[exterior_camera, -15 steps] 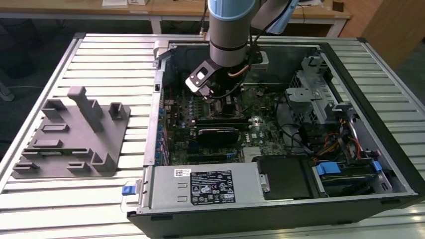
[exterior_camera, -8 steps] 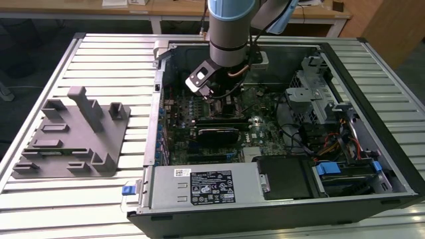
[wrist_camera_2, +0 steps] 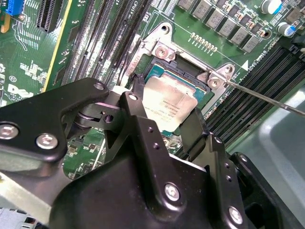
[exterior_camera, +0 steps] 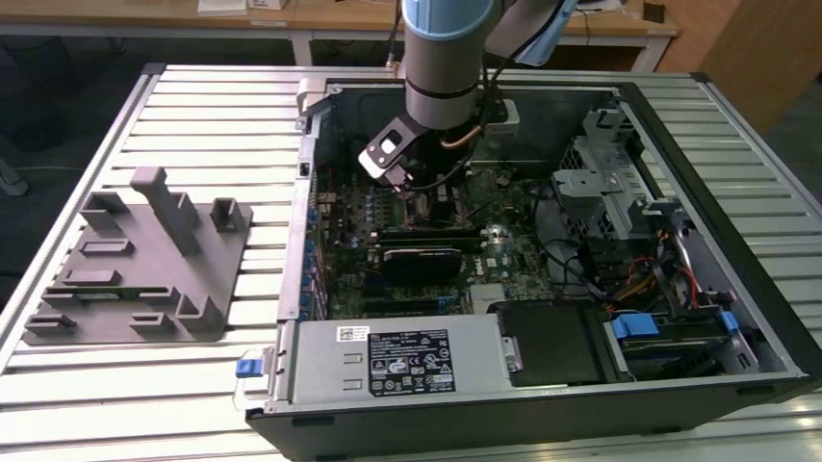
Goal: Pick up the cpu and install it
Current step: 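Place the cpu into insertion slot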
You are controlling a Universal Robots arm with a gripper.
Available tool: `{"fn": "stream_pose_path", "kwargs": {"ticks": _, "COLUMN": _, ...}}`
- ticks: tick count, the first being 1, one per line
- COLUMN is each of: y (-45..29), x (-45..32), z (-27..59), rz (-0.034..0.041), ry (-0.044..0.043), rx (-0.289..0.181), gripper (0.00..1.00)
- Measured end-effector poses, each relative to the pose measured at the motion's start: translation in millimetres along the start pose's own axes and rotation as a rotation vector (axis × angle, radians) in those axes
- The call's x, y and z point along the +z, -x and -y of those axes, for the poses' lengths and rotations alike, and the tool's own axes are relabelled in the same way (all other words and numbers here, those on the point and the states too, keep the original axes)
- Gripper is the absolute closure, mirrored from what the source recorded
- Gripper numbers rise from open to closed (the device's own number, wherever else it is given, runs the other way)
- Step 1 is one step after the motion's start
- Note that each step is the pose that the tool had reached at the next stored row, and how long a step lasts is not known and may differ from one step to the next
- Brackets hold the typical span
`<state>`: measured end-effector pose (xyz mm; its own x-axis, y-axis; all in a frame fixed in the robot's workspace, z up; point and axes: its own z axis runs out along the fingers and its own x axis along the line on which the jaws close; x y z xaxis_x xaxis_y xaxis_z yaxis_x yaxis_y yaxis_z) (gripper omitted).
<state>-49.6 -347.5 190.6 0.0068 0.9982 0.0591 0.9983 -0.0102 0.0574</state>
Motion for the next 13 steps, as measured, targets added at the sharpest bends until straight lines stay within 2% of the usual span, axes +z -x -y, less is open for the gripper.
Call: {"fn": "stream_pose_path", "kwargs": {"ticks": 13, "y": 0.0, "x": 0.6, "z": 0.0, "rz": 0.0, "ry": 0.0, "rx": 0.0, "gripper": 0.45}}
